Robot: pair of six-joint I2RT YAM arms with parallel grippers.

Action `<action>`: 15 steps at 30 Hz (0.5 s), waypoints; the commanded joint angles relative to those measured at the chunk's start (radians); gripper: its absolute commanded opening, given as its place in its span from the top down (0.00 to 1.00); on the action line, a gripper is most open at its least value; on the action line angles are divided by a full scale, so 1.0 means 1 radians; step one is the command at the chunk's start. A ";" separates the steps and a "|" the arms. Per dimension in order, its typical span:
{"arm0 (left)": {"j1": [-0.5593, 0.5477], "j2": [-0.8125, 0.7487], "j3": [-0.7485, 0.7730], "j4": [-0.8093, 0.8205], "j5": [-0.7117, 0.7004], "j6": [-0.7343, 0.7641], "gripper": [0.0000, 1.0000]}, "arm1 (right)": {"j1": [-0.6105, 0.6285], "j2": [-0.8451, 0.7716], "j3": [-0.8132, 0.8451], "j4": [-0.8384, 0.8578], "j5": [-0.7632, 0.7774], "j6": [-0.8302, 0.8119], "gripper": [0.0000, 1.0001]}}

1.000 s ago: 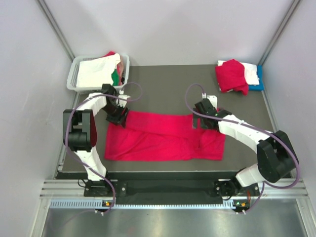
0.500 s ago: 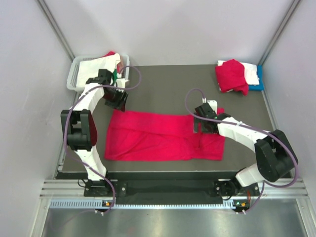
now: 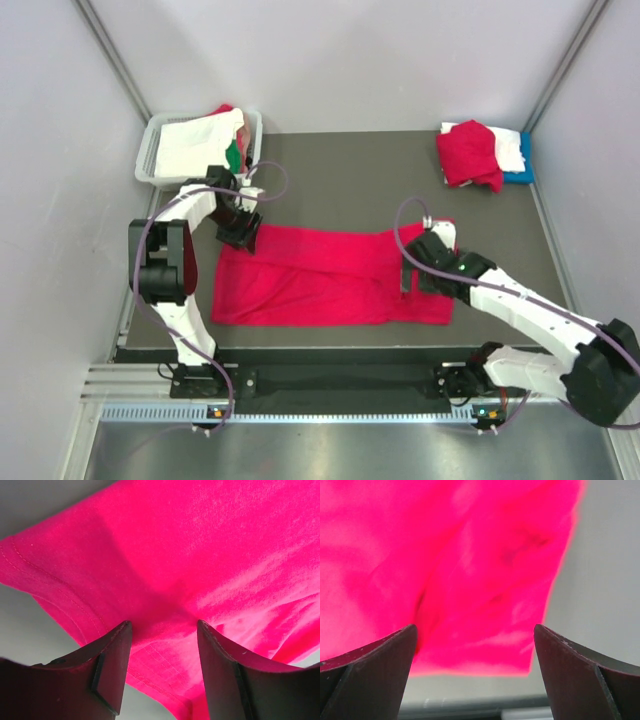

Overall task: Fold and stack the t-shirts
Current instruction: Fold the tshirt

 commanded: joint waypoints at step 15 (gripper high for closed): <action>0.003 -0.114 -0.009 -0.004 0.051 0.017 0.41 | -0.092 0.338 0.368 0.176 -0.015 -0.108 0.00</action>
